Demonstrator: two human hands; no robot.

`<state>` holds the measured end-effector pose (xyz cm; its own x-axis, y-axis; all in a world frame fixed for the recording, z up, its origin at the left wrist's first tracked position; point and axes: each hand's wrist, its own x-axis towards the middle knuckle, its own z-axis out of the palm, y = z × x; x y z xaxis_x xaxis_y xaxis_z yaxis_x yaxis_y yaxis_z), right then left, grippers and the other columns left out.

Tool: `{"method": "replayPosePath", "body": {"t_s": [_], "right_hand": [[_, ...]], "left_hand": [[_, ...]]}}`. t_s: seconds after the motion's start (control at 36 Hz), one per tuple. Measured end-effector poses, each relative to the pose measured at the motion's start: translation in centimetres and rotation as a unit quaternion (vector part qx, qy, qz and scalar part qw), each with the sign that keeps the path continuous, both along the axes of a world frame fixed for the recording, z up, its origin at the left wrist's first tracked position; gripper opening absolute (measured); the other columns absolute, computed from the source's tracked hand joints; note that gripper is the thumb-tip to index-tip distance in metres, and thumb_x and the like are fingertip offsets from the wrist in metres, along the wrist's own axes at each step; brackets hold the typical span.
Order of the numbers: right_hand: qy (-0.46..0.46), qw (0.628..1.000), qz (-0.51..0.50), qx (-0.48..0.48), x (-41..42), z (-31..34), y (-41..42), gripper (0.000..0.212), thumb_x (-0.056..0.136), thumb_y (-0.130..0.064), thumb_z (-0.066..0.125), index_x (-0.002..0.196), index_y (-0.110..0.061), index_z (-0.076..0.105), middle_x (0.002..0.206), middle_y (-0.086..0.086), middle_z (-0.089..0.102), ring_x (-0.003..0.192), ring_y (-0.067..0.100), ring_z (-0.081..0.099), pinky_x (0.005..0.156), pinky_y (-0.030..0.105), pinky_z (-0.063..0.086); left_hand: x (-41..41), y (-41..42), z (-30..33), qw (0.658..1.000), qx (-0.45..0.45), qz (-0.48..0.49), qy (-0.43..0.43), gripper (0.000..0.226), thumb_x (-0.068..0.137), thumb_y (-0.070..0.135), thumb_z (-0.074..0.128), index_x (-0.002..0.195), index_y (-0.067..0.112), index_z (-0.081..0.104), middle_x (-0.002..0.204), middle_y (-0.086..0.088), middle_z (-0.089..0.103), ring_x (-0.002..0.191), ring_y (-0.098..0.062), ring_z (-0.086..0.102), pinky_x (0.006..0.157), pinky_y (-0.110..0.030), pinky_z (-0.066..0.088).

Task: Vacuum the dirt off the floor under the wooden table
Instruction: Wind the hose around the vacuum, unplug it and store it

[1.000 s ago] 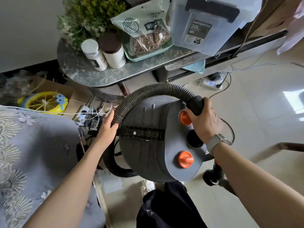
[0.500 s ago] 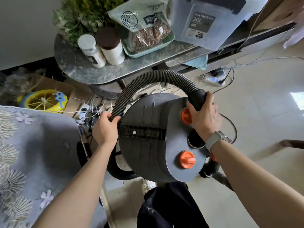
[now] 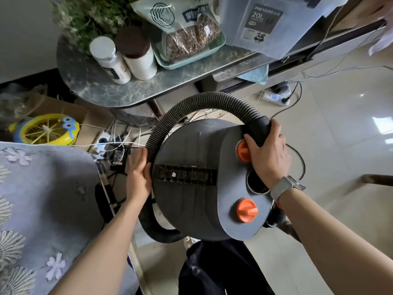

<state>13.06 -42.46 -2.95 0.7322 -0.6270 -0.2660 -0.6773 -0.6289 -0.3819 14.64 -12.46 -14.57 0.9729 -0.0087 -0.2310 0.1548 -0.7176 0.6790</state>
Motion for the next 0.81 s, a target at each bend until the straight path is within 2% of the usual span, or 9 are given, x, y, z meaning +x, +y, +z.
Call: {"method": "replayPosePath", "body": {"t_s": [0.06,0.19,0.25,0.36,0.42,0.47,0.56,0.69,0.81], "right_hand": [[0.000,1.000,0.000,0.000,0.0,-0.1,0.0,0.063,0.088,-0.051,0.055,0.137,-0.022,0.029,0.116,0.017,0.053,0.104,0.042,0.054,0.084,0.044,0.041],[-0.003,1.000,0.012,0.005,-0.1,-0.1,-0.4,0.063,0.087,-0.053,0.056,0.135,-0.022,0.030,0.116,0.017,0.054,0.105,0.041,0.054,0.083,0.044,0.042],[0.004,1.000,0.016,0.012,0.0,0.0,-1.0,0.062,0.087,-0.053,0.056,0.134,-0.022,0.031,0.116,0.017,0.055,0.104,0.040,0.054,0.083,0.044,0.042],[0.027,0.999,0.019,0.024,-0.1,0.2,-2.6,0.058,0.087,-0.052,0.056,0.130,-0.019,0.033,0.115,0.018,0.058,0.101,0.042,0.056,0.076,0.041,0.040],[0.045,0.998,0.012,0.030,-0.3,0.3,-3.4,0.058,0.088,-0.052,0.055,0.130,-0.019,0.033,0.117,0.018,0.058,0.102,0.041,0.056,0.074,0.038,0.036],[0.052,0.998,0.004,0.038,-0.7,0.1,-3.9,0.058,0.089,-0.051,0.055,0.130,-0.017,0.033,0.119,0.018,0.058,0.104,0.041,0.056,0.073,0.036,0.035],[0.050,0.996,-0.003,0.068,-1.5,-0.1,-4.5,0.057,0.089,-0.050,0.056,0.128,-0.015,0.033,0.117,0.018,0.058,0.102,0.041,0.056,0.074,0.037,0.036],[0.049,0.991,-0.057,0.106,-3.0,0.0,-6.5,0.054,0.088,-0.051,0.056,0.124,-0.017,0.034,0.098,0.009,0.052,0.080,0.032,0.047,0.070,0.034,0.033],[0.037,0.992,-0.066,0.102,-3.5,-0.4,-7.9,0.053,0.089,-0.051,0.055,0.123,-0.017,0.034,0.094,0.007,0.051,0.075,0.030,0.047,0.067,0.034,0.034]], "left_hand": [[0.9,-0.1,-0.5,0.999,0.002,0.019,0.029,0.043,0.099,0.006,0.045,0.142,0.004,0.040,0.149,-0.014,0.035,0.146,-0.033,0.008,0.117,-0.031,0.008],[2.8,-0.3,-0.3,0.990,0.023,0.044,0.133,0.043,0.102,0.023,0.041,0.145,0.019,0.038,0.157,-0.010,0.022,0.147,-0.031,0.001,0.119,-0.038,0.010],[3.3,-0.3,-0.1,0.984,0.013,0.067,0.162,0.043,0.101,0.025,0.043,0.144,0.024,0.040,0.156,-0.019,0.018,0.147,-0.030,0.009,0.117,-0.038,0.017],[3.3,-0.5,0.4,0.982,-0.043,0.084,0.161,0.043,0.099,0.010,0.046,0.142,0.015,0.044,0.135,-0.021,0.051,0.125,-0.034,0.049,0.096,-0.025,0.036],[3.0,-0.9,1.2,0.978,-0.042,0.111,0.173,0.043,0.100,0.014,0.044,0.142,0.021,0.043,0.134,-0.017,0.053,0.118,-0.033,0.054,0.093,-0.028,0.040],[2.8,-1.7,2.0,0.979,-0.026,0.116,0.168,0.043,0.100,0.026,0.043,0.143,0.027,0.041,0.141,-0.013,0.048,0.125,-0.030,0.048,0.103,-0.034,0.038],[2.3,-3.7,4.6,0.988,0.002,0.099,0.120,0.049,0.098,0.040,0.041,0.145,0.024,0.039,0.153,-0.005,0.033,0.140,-0.023,0.029,0.115,-0.041,0.022],[0.0,-7.0,7.5,0.991,0.090,-0.043,0.088,0.054,0.099,0.046,0.035,0.150,0.031,0.023,0.161,0.003,0.007,0.148,-0.020,-0.003,0.117,-0.048,-0.003],[0.8,-6.0,7.6,0.996,0.051,0.026,0.063,0.052,0.101,0.039,0.032,0.151,0.023,0.024,0.160,0.002,0.014,0.146,-0.017,0.013,0.119,-0.038,0.011]]}}
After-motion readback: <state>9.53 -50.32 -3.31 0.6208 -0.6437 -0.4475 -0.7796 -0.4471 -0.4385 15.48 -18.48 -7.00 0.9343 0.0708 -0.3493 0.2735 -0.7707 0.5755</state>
